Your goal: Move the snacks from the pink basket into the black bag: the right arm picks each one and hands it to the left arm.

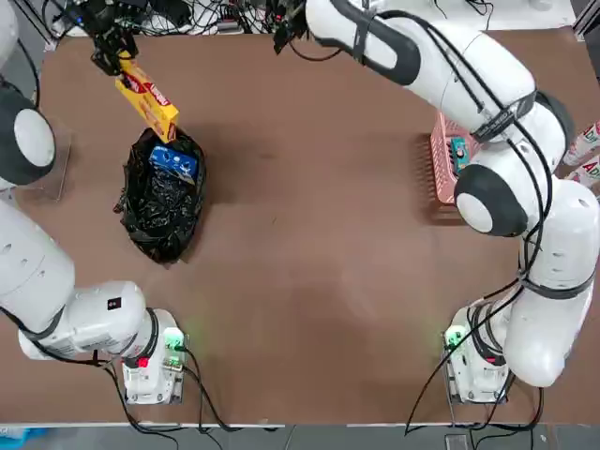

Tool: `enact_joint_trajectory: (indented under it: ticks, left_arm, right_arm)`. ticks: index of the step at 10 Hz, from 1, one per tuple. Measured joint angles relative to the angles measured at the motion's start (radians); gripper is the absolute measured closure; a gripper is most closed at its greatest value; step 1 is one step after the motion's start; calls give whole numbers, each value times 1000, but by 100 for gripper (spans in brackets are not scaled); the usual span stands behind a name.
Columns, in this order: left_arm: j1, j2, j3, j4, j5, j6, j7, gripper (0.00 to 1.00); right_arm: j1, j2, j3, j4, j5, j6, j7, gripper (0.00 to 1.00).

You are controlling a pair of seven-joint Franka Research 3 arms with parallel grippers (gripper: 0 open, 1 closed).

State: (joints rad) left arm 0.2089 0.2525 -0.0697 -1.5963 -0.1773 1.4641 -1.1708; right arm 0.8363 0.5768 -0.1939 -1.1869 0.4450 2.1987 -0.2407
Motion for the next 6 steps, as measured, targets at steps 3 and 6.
enact_joint_trajectory:
  ticks: [3,6]
  left_arm:
    - [67,-59,1,-212,0,116,-4,66]
    - [127,-59,1,-364,1,240,6,66]
  right_arm:
    - [-74,-33,-2,-82,0,-22,-84,0]
    - [-148,-125,-6,-233,0,-62,-87,0]
